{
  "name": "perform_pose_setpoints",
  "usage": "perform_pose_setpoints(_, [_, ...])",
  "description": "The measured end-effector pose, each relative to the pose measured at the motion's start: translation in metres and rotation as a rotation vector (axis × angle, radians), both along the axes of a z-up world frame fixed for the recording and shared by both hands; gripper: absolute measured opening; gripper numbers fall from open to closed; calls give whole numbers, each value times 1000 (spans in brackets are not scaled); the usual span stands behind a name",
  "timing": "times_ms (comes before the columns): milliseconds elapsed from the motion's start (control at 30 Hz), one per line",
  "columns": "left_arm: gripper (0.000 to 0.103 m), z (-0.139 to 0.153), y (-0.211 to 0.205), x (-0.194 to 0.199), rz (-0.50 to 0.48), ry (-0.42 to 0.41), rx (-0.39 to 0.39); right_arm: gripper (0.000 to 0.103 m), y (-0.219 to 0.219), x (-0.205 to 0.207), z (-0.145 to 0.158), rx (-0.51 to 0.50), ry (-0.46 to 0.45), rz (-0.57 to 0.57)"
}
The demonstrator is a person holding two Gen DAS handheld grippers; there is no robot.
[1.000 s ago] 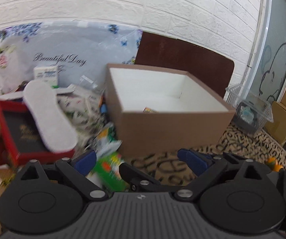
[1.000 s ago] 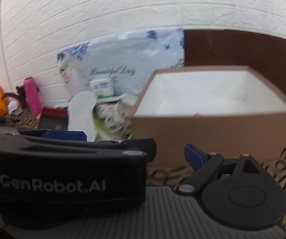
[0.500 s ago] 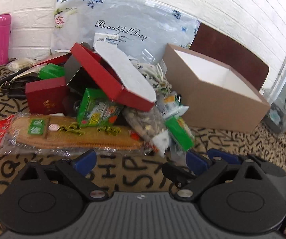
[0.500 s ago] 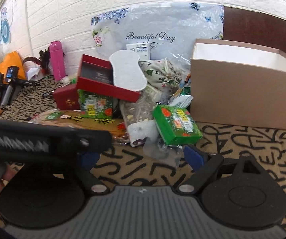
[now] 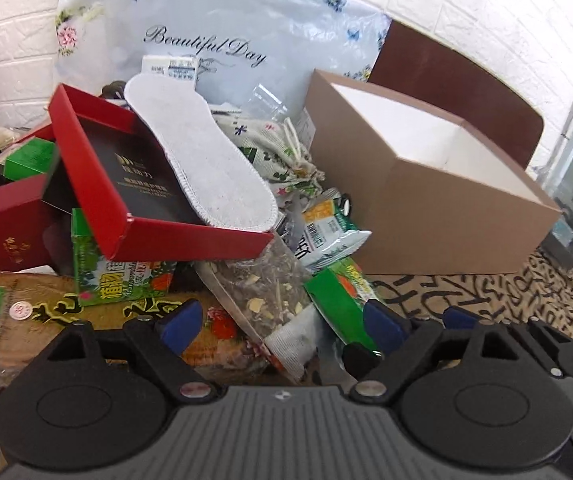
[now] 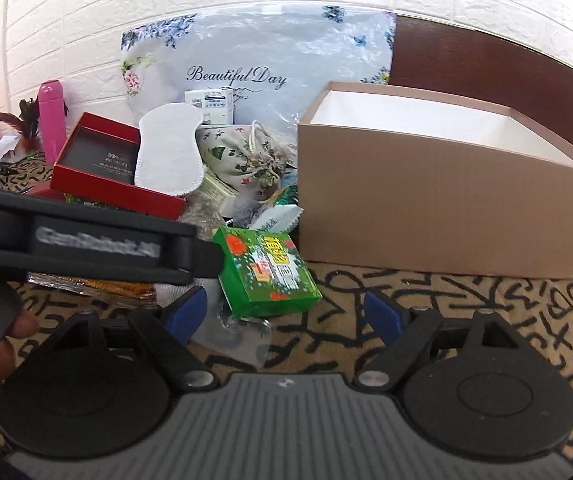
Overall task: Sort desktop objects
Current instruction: 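Withdraw the left tool from the beige box while the right tool grasps the green snack box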
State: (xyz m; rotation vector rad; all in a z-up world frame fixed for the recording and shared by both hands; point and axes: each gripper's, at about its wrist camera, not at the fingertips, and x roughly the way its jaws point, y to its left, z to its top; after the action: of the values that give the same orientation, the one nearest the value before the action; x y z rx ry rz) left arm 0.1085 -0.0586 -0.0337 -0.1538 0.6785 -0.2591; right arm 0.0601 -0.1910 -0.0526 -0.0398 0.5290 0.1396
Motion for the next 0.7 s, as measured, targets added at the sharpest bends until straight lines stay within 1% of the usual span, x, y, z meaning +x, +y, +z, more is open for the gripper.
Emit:
perform_pose_setpoints(33, [86,-1,0,3,0,8,-1,83,2,3,-1,-6,-1,4])
perform_pose_setpoints(133, [82,-5,4,11,5,27,-26,79,7,13,-4,-14,5,23])
perform_pose_setpoints(233, [77,-9,7,18,11,39,-41,77,11,21,-7,-28,1,46])
perform_pose_setpoints(267, [73,-10,7,19,9,39,-42,77,12,23,-8,-33,0,50])
perform_pose_setpoints(300, [71,-10,6,21,6,40,-42,77,13,25,-9,-33,-1,53])
perform_pose_setpoints(433, [67,-13,8,26,13,47,-52,75,14,35,-10,-12,0,65])
perform_pose_setpoints(467, [64,-14,8,26,14,46,-54,74,15,37,-10,-16,2,70])
perform_pose_setpoints(500, [63,-14,9,26,18,44,-58,72,16,37,-10,-17,4,76])
perform_pose_setpoints(567, [56,-14,13,25,26,44,-78,62,18,37,-11,-9,8,95])
perform_pose_setpoints(600, [55,-13,15,24,27,46,-89,59,20,36,-10,-14,5,100])
perform_pose_setpoints(667, [44,-11,18,22,34,43,-101,48,24,32,-8,-40,-2,113])
perform_pose_setpoints(700, [43,-11,19,22,27,51,-106,43,27,31,-8,-55,-5,118])
